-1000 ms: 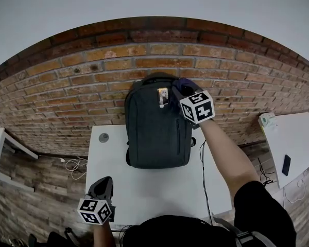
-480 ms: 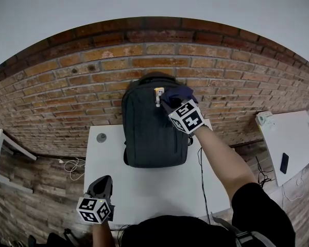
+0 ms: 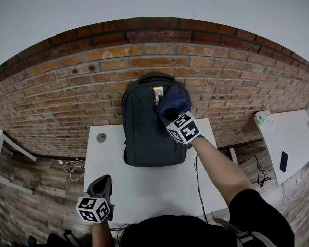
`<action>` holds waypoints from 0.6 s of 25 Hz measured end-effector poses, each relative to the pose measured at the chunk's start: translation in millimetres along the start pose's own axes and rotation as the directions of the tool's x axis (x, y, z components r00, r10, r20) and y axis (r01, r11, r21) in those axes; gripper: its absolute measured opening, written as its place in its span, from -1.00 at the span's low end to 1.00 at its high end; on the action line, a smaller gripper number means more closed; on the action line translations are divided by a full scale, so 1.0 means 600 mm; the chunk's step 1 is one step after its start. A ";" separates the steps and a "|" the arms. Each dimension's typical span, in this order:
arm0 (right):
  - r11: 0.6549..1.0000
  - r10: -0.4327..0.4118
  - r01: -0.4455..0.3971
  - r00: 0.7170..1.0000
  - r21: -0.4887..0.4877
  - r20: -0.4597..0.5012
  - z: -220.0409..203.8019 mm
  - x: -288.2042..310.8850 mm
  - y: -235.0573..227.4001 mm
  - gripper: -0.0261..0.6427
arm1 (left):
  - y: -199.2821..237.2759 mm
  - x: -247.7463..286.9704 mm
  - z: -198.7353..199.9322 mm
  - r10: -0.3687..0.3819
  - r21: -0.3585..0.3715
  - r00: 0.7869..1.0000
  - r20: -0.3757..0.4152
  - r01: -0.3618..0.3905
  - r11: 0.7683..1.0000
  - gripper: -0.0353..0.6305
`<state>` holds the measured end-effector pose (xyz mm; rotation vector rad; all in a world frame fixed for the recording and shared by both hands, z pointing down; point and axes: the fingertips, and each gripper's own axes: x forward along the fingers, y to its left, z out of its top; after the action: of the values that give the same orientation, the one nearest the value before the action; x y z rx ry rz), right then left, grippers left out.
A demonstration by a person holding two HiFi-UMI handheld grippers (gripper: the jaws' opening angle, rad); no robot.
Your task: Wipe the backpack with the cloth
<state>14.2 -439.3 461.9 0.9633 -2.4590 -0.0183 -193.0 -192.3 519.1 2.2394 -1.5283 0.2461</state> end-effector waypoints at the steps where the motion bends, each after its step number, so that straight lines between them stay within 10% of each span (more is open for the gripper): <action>1: 1.000 0.002 -0.002 1.000 -0.002 -0.005 -0.004 -0.001 0.005 -0.86 | 0.000 0.000 0.001 -0.002 0.000 1.000 0.001 0.002 1.000 -0.91; 15: 1.000 -0.004 0.003 0.998 -0.012 -0.064 -0.070 -0.034 0.077 -0.86 | -0.007 0.009 0.004 -0.035 0.012 0.999 -0.004 0.035 0.999 -0.91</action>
<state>16.4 -384.8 498.3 0.9486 -2.3962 -0.0039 -187.4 -196.9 517.9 2.2716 -1.4887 0.2499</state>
